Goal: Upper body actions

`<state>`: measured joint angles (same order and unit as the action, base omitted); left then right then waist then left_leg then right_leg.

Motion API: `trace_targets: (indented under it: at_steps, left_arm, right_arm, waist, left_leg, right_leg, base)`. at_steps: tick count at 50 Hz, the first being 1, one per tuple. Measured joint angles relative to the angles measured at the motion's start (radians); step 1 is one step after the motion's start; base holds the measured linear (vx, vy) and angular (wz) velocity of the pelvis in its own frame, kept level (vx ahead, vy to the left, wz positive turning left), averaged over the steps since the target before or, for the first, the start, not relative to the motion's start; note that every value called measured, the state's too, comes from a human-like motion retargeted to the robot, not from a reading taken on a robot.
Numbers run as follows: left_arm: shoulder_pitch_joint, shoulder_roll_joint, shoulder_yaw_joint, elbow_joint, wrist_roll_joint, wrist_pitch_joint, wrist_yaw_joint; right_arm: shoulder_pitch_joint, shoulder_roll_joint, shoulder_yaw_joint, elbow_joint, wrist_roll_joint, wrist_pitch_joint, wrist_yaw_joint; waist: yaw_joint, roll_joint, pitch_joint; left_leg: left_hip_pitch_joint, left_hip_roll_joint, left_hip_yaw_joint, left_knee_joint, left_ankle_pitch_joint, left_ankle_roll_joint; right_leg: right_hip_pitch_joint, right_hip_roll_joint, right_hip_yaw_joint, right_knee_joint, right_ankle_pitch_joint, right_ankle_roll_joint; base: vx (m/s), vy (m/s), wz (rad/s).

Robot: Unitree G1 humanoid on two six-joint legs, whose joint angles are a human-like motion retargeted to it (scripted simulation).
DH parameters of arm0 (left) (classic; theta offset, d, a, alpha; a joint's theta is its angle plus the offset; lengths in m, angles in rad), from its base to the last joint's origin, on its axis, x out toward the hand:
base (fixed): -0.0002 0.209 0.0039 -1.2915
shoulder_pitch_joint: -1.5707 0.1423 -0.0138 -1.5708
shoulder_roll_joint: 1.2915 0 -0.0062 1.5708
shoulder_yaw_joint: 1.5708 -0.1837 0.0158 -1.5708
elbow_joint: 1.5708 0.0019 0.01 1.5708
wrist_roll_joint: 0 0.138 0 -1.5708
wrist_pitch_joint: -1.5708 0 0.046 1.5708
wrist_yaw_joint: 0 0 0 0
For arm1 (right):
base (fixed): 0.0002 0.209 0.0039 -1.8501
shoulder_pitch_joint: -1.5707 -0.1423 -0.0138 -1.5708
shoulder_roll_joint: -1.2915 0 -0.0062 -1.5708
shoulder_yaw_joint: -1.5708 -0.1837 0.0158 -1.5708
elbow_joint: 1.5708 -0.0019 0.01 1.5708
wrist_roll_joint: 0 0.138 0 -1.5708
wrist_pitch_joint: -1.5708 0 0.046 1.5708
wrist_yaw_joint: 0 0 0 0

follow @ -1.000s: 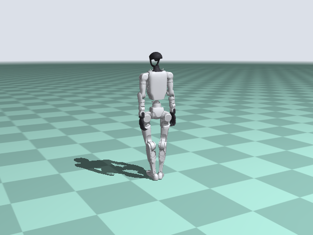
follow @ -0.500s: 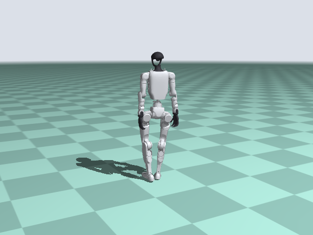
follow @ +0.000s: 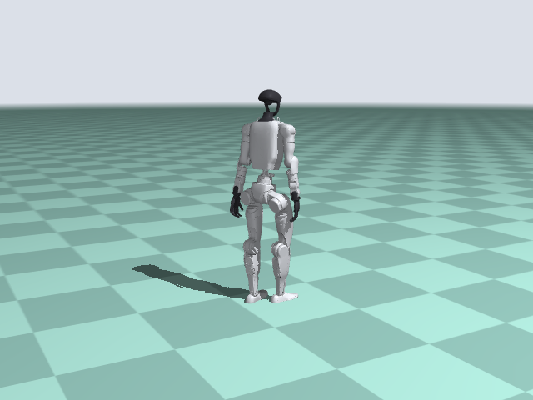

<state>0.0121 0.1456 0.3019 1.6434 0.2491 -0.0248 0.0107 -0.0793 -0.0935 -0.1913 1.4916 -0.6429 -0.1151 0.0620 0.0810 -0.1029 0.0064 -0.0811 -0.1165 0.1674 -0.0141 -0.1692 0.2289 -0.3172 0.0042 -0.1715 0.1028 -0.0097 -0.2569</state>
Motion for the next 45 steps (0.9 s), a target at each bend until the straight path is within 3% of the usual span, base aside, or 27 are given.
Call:
trace_targets:
  at_steps: [5, 8, 13, 17, 22, 27, 30, 33, 35, 38, 42, 45]
  left_arm:
    - [0.024, -0.013, -0.003, -0.01, -0.047, 0.009, -0.02]
    - [0.044, -0.03, 0.011, -0.032, -0.039, 0.012, -0.018]
    - [0.051, -0.057, 0.015, -0.035, -0.014, 0.018, -0.012]
    - [0.035, -0.061, -0.004, -0.034, 0.009, 0.028, -0.029]
    - [0.012, -0.045, -0.026, -0.069, 0.041, 0.038, -0.031]
    - [-0.006, -0.043, -0.029, -0.114, 0.042, 0.039, -0.03]
    - [-0.012, -0.059, -0.016, -0.126, 0.014, 0.027, -0.029]
    - [-0.017, -0.066, -0.02, -0.142, -0.025, 0.01, -0.046]
    - [-0.015, -0.065, -0.022, -0.156, -0.037, 0.011, -0.057]
    - [-0.019, -0.069, -0.019, -0.166, -0.049, 0.008, -0.05]
    - [-0.029, -0.074, -0.02, -0.167, -0.06, 0.004, -0.05]
    - [-0.031, -0.072, -0.032, -0.167, -0.048, 0.003, -0.058]
  right_arm:
    - [-0.034, -0.001, 0.031, -0.01, -0.026, 0.002, 0.01]
    - [-0.061, 0.004, 0.037, -0.007, -0.032, 0.007, 0.011]
    - [-0.085, -0.011, 0.013, 0.006, 0.007, 0.013, 0.004]
    - [-0.088, -0.036, -0.032, 0.024, 0.041, 0.026, -0.031]
    - [-0.073, -0.054, -0.109, 0.072, 0.098, 0.051, -0.081]
    - [-0.025, -0.071, -0.188, 0.154, 0.165, 0.081, -0.094]
    - [0.011, -0.078, -0.228, 0.202, 0.187, 0.1, -0.094]
    - [0.038, -0.067, -0.244, 0.208, 0.202, 0.114, -0.085]
    - [0.042, -0.057, -0.24, 0.208, 0.196, 0.117, -0.071]
    - [0.035, -0.035, -0.217, 0.171, 0.153, 0.117, -0.044]
    - [0.012, -0.013, -0.154, 0.103, 0.081, 0.096, -0.017]
    - [-0.003, -0.001, -0.114, 0.064, 0.024, 0.087, -0.01]
  waist:
    - [0.009, 0.02, 0.009]
    - [-0.015, 0.031, -0.021]
    - [-0.068, 0.061, -0.087]
    - [-0.102, 0.095, -0.117]
    - [-0.175, 0.159, -0.141]
    - [-0.204, 0.185, -0.162]
    - [-0.157, 0.147, -0.187]
    - [-0.105, 0.072, -0.178]
    - [-0.067, 0.03, -0.169]
    - [-0.026, 0.009, -0.143]
    - [-0.022, -0.002, -0.103]
    - [0.001, 0.008, -0.074]
  left_leg:
    - [0.067, 0.018, 0.223, -0.012, -0.085, 0.032]
    - [0.085, 0.053, 0.432, -0.024, -0.129, 0.0]
    - [0.11, 0.067, 0.745, -0.009, -0.221, -0.063]
    - [0.138, 0.062, 0.855, 0.019, -0.273, -0.124]
    - [0.184, 0.075, 0.903, 0.061, -0.282, -0.188]
    - [0.242, 0.078, 0.844, 0.123, -0.151, -0.174]
    - [0.251, 0.065, 0.795, 0.21, -0.007, -0.104]
    - [0.221, 0.057, 0.677, 0.388, 0.123, 0.017]
    - [0.177, 0.075, 0.611, 0.53, 0.181, 0.024]
    - [0.049, 0.059, 0.43, 0.662, 0.237, -0.027]
    - [-0.026, 0.086, 0.378, 0.654, 0.212, 0.026]
    - [-0.068, 0.114, 0.346, 0.562, 0.188, 0.033]
  right_leg:
    - [0.038, -0.062, -0.297, 0.001, -0.194, -0.005]
    - [0.052, -0.051, -0.522, -0.035, -0.293, -0.005]
    - [0.091, -0.069, -0.919, -0.062, -0.385, 0.138]
    - [0.123, -0.072, -1.083, -0.06, -0.336, 0.222]
    - [0.099, -0.052, -0.957, -0.034, -0.252, 0.15]
    - [0.104, -0.06, -0.821, -0.009, -0.276, 0.162]
    - [0.112, -0.089, -0.747, -0.02, -0.266, 0.162]
    - [0.134, -0.146, -0.66, -0.028, -0.253, 0.156]
    - [0.14, -0.175, -0.603, -0.027, -0.243, 0.148]
    - [0.148, -0.17, -0.521, -0.045, -0.219, 0.129]
    - [0.159, -0.17, -0.463, -0.059, -0.188, 0.116]
    - [0.17, -0.141, -0.41, -0.066, -0.171, 0.114]
  base:
    - [-0.48, 0.37, -3.6]
    - [-0.66, 0.17, -3.87]
    - [-0.66, 0.3, -3.43]
    - [-0.35, 0.28, -2.64]
    - [-0.26, 0.13, -1.5]
    - [-0.04, -0.01, -0.93]
    - [0.07, -0.1, -1.42]
    - [0.09, -0.15, -1.54]
    - [0.07, -0.2, -1.78]
    - [0.0, -0.15, -1.76]
    - [-0.04, -0.17, -1.32]
    - [0.02, -0.15, -1.42]
